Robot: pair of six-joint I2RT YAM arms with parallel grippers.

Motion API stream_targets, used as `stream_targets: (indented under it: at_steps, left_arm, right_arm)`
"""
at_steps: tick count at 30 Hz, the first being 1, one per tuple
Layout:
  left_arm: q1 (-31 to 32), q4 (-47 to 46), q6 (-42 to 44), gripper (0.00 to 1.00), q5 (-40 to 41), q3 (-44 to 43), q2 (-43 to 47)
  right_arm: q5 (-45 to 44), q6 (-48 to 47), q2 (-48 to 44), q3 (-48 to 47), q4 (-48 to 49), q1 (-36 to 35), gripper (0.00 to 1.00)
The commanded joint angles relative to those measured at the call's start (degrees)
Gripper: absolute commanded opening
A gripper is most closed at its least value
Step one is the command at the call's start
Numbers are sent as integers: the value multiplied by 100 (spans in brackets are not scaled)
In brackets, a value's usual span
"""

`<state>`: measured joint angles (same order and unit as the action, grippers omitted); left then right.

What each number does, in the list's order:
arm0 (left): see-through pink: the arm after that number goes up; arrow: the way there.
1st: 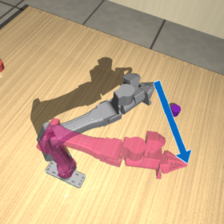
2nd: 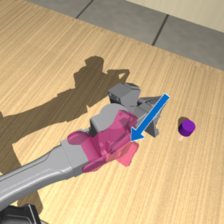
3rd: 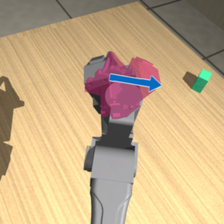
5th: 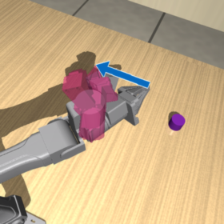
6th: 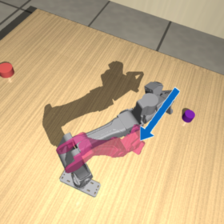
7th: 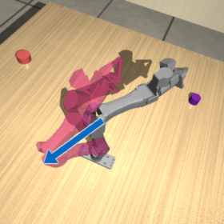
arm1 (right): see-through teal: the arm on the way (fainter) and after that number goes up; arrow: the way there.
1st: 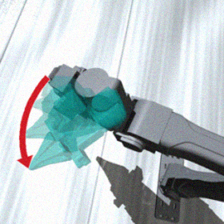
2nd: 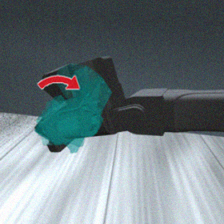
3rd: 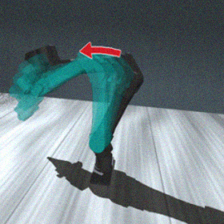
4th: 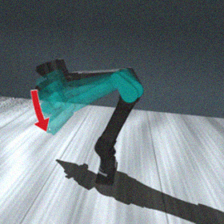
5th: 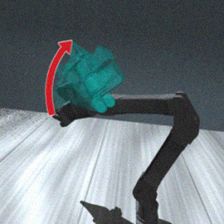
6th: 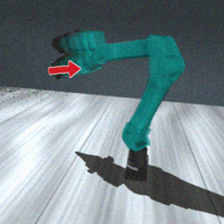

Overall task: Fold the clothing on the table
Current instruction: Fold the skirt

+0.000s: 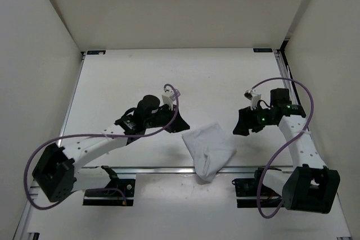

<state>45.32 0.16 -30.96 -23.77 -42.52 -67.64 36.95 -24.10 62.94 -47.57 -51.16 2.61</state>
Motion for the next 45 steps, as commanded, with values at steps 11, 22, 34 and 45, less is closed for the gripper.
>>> stream_targets:
  at_steps: [11, 22, 34, 45]
  left_arm:
    - [38, -446, -252, 0, -146, -20, -1559]
    - [3, -176, -16, 0, 48, -625, -2903]
    - [-1455, 1415, -78, 0, 91, -2909, -4556]
    - [-1509, 3427, 607, 0, -462, -6391, -5955]
  right_arm:
    - [-108, 11, 737, -1053, 124, 266, 79]
    - [-285, -60, 1027, -1421, 88, 301, 78]
    - [-232, -130, 1194, -1738, -61, 512, 78]
    - [40, -122, 1730, -2212, -149, 758, 78]
